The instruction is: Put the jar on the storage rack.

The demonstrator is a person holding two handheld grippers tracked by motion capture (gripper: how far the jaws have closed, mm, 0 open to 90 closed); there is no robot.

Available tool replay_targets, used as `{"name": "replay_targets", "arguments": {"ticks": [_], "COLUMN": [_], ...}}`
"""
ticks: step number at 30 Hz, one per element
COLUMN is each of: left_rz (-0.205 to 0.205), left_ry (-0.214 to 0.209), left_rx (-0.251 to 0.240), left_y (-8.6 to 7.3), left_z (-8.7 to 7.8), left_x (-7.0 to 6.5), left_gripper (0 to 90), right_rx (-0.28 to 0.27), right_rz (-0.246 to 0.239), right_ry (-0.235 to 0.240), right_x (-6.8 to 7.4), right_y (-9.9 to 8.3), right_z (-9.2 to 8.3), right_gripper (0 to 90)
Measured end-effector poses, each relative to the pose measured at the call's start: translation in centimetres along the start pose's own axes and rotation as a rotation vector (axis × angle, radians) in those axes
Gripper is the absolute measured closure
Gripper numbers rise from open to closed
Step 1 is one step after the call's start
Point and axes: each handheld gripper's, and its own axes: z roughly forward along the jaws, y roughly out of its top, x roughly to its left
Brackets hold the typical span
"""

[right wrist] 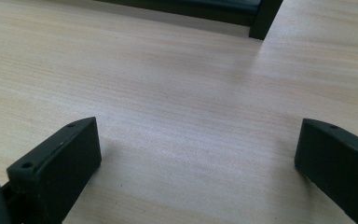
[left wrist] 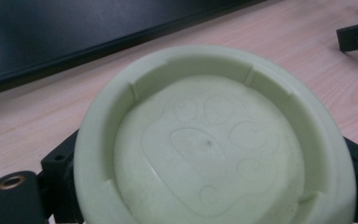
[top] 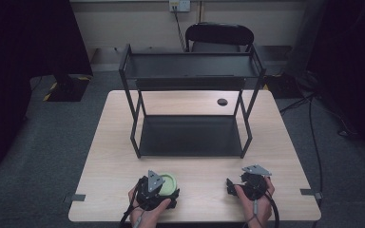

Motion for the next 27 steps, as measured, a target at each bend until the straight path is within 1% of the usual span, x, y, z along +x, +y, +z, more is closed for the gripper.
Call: {"name": "replay_targets", "arguments": {"ticks": [3,4,7,11,15,17,21,27], "left_rz": [0.006,0.003,0.004,0.029,0.035,0.04,0.059,0.075], "left_ry": [0.0,-0.001,-0.016,-0.007,-0.01,-0.005,-0.001,-0.002], "left_rx": [-0.013,-0.014,-0.014,-0.02,-0.036,-0.043,-0.051,-0.061], "left_y": [0.4,0.5,1.1,2.2,3.2,3.7,4.8,6.2], "left_z": [-0.1,0.0,0.1,-0.2,-0.4,-0.6,-0.7,-0.6], "left_x": [0.2,0.3,0.6,0.6,0.8,0.9,1.2,1.4], "left_gripper": [10.8,10.8,10.8,10.8,10.8,10.8,10.8,10.8], "right_rx": [0.0,0.0,0.0,0.0,0.0,0.0,0.0,0.0], "right_rz": [0.0,0.0,0.0,0.0,0.0,0.0,0.0,0.0], "right_ry": [0.0,0.0,0.0,0.0,0.0,0.0,0.0,0.0], "right_x": [0.0,0.0,0.0,0.0,0.0,0.0,0.0,0.0], "right_y": [0.0,0.0,0.0,0.0,0.0,0.0,0.0,0.0], "right_z": [0.0,0.0,0.0,0.0,0.0,0.0,0.0,0.0], "right_gripper": [0.0,0.0,0.0,0.0,0.0,0.0,0.0,0.0]}}
